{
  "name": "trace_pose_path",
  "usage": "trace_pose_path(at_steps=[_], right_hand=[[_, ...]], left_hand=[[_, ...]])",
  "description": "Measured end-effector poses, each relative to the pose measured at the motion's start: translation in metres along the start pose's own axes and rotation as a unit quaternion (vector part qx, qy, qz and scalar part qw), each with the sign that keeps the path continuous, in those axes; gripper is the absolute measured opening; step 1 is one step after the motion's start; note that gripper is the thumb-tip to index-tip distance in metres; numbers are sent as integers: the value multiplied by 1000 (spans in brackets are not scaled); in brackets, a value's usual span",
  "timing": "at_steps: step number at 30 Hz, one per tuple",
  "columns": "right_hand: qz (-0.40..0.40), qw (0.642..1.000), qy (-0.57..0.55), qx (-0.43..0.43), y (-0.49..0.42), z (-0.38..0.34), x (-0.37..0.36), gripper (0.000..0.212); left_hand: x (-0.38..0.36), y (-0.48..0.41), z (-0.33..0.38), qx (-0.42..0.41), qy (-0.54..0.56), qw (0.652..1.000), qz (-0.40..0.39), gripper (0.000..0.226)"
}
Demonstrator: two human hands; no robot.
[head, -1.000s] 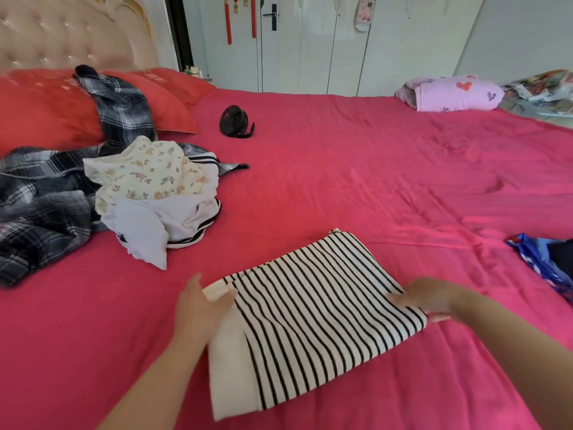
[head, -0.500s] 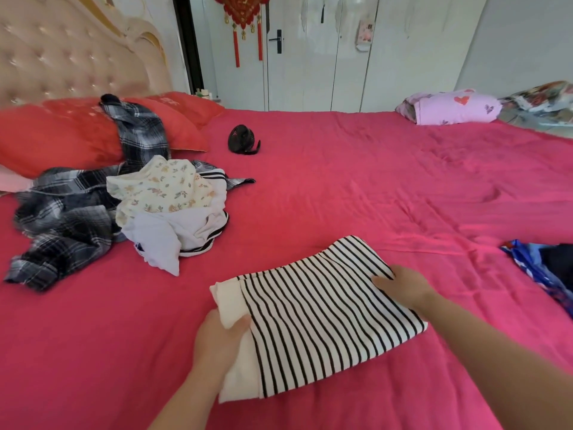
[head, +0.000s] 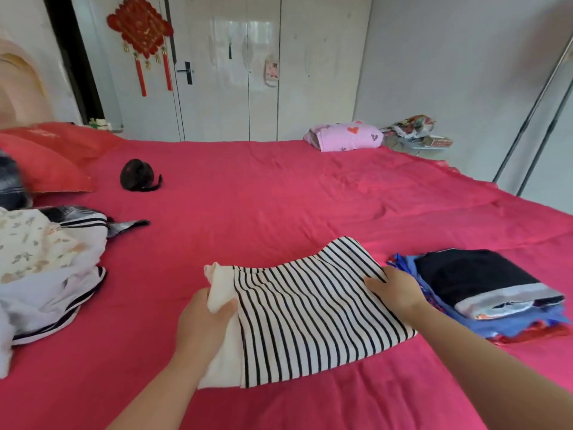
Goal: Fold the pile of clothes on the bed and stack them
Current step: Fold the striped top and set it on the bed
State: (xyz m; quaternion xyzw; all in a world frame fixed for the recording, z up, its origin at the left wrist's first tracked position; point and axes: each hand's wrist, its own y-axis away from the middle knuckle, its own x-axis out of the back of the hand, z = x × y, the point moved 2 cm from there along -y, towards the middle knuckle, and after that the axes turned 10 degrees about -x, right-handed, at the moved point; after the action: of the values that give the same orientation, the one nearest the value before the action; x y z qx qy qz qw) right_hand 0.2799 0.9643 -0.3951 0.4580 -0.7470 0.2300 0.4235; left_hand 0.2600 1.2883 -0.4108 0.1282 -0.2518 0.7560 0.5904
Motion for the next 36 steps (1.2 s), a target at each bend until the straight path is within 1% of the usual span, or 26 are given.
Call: trace_pose_path(at_steps=[2, 4, 6, 11, 16, 21, 23, 25, 26, 27, 28, 29, 30, 33, 34, 36], right_hand=[[16, 1000, -9, -16, -18, 18, 6, 28], [26, 999, -15, -20, -39, 33, 9, 31], [31, 999, -14, -22, -60, 44, 10, 30], [55, 998, -5, -26, -123, 56, 18, 18], [67, 998, 6, -20, -190, 51, 27, 15], [94, 995, 16, -6, -260, 33, 42, 18], [109, 994, 16, -10, -284, 23, 49, 18], [119, 993, 14, -26, -307, 15, 51, 18], [117, 992, 15, -40, -316, 13, 48, 22], [112, 992, 21, -54, -323, 13, 43, 31], [106, 992, 40, -64, -328, 14, 37, 42], [101, 990, 69, -65, -331, 17, 27, 52], [100, 989, 100, -50, -332, 20, 16, 56], [97, 983, 154, 24, -330, 24, -17, 50], [92, 982, 165, 28, -330, 27, -27, 48], [74, 979, 188, 15, -329, 34, -44, 45]], left_hand=[[-24, -7, 6, -2, 10, 1000, -9, 22], [-46, -16, 11, -1, 20, 1000, -17, 20], [-67, -29, 18, -6, 24, 999, -21, 18], [-115, -73, 36, -19, 42, 999, -21, 16], [-163, -126, 48, -30, 59, 998, -23, 15], [-205, -183, 59, -30, 87, 996, 1, 18], [-219, -207, 63, -41, 91, 995, 16, 19], [-235, -231, 64, -51, 84, 995, 12, 24], [-244, -240, 64, -50, 76, 996, -9, 32], [-255, -247, 61, -44, 56, 997, -36, 45], [-265, -250, 57, -37, 22, 997, -62, 60], [-273, -250, 53, -42, -21, 996, -79, 70], [-282, -248, 50, -67, -58, 992, -86, 73], [-307, -235, 49, -190, -131, 965, -122, 63], [-316, -231, 49, -220, -166, 951, -139, 59], [-330, -227, 44, -237, -242, 924, -176, 54]])
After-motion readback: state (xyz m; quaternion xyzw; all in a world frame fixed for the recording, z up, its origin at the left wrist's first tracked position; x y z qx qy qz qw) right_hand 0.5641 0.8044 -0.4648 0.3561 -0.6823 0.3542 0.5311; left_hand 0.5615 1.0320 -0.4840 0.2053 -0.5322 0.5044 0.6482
